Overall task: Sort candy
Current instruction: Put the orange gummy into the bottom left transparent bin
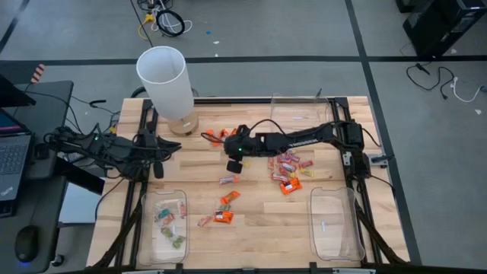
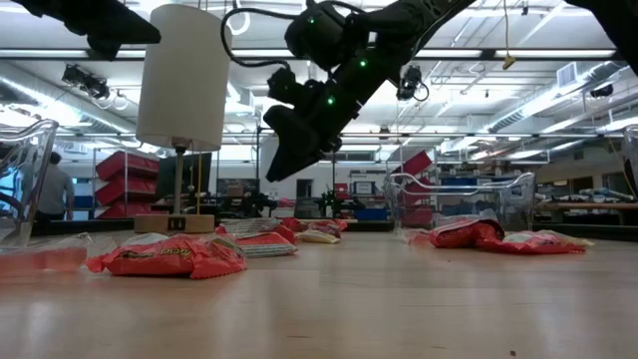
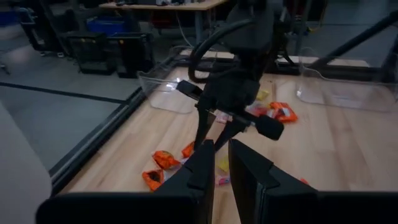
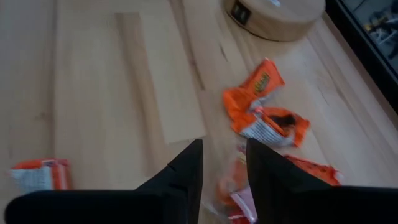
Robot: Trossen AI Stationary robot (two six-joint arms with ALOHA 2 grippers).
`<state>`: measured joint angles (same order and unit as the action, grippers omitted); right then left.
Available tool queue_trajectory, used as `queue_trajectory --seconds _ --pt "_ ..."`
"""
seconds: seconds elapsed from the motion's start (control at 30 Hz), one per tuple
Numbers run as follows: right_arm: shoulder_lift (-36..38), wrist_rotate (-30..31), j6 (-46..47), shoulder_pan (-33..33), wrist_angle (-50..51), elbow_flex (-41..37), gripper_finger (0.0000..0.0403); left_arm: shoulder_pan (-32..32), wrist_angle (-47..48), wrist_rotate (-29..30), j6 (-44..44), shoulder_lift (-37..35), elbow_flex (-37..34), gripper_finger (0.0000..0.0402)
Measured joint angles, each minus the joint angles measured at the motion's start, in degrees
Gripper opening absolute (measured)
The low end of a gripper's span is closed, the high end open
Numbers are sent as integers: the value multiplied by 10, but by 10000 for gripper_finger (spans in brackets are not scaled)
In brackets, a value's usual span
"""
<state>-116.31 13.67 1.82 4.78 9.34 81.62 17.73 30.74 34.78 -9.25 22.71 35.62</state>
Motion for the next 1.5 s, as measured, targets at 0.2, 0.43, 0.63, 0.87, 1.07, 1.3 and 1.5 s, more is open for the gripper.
queue_trajectory --seconds 0.2,0.43,0.63,0.87,1.07,1.3,1.5 --pt "-20 1 1 4 -11 0 127 0 9 15 0 -3 0 49" --pt "-56 17 1 5 -12 0 136 0 11 15 0 -3 0 49" --pt "-83 36 18 9 -11 -1 138 0 11 15 0 -3 0 49" --pt "-84 36 31 16 -5 -1 134 0 11 15 0 -3 -5 49" --pt "-84 16 31 24 10 -1 90 0 4 14 0 -2 -33 49" --pt "-83 -13 20 25 11 0 8 0 -57 14 -1 -3 -59 49" --pt "-83 -19 11 25 10 0 2 0 -62 14 -1 -2 -59 49"
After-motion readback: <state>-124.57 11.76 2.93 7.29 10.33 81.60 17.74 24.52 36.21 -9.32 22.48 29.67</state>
